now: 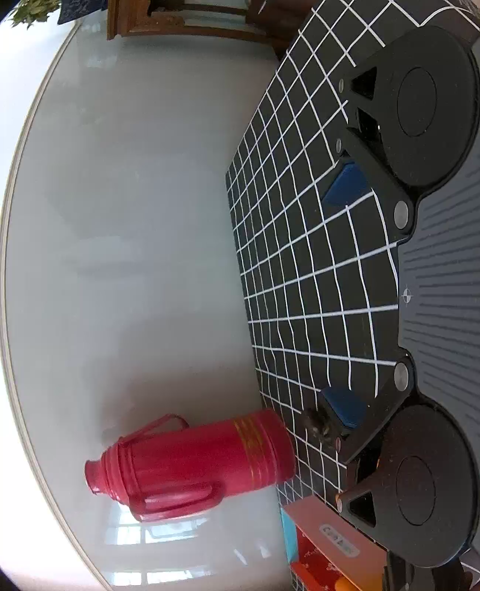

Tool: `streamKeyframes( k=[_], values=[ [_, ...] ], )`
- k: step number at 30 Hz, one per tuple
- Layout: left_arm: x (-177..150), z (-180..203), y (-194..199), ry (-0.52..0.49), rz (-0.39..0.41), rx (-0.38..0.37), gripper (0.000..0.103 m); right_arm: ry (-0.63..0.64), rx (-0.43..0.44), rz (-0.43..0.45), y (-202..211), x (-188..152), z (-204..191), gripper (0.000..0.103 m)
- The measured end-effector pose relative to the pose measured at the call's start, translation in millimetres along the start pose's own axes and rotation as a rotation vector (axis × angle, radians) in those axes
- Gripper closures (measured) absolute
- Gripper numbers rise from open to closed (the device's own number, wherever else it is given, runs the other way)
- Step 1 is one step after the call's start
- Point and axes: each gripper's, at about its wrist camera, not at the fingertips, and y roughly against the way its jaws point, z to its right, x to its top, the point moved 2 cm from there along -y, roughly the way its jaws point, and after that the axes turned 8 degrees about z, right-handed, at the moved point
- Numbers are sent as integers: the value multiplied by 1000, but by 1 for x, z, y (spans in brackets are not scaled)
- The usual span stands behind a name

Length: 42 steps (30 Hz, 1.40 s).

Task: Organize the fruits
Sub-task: 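Grasp the brown wrinkled fruit with the left gripper and drop it in the box, then reach the right gripper to the large orange and close on it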

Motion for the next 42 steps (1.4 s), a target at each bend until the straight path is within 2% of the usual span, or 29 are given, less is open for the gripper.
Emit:
streamKeyframes(
  k=[7, 12, 14, 18, 19, 20, 21, 22, 25, 28, 42],
  values=[
    [7, -12, 35, -13, 106, 34, 90, 7, 23, -18, 1, -3, -13, 0],
    [14, -39, 67, -6, 208, 124, 90, 21, 55, -24, 0, -5, -33, 0],
    [15, -59, 74, 13, 224, 176, 90, 32, 73, -23, 1, -6, -43, 0],
    [11, -100, 74, 70, 195, 269, 89, 60, 113, -28, 0, -10, -64, 0],
    [10, -108, 73, 76, 187, 289, 76, 68, 121, -29, 0, -10, -68, 0],
    [8, -114, 73, 83, 176, 296, 53, 77, 138, -31, 0, -11, -73, 0],
    [7, -118, 76, 96, 185, 308, 39, 81, 150, -32, 0, -11, -76, 0],
    [6, -121, 82, 102, 216, 323, 21, 82, 161, -34, 0, -11, -80, 0],
    [7, -124, 95, 89, 260, 351, 10, 86, 198, -44, 0, -13, -89, 0],
    [5, -127, 98, 87, 258, 359, 9, 99, 216, -50, 1, -15, -98, 0],
    [-3, -141, 103, 78, 235, 387, 6, 165, 197, -98, -7, -26, -112, 0]
  ],
)
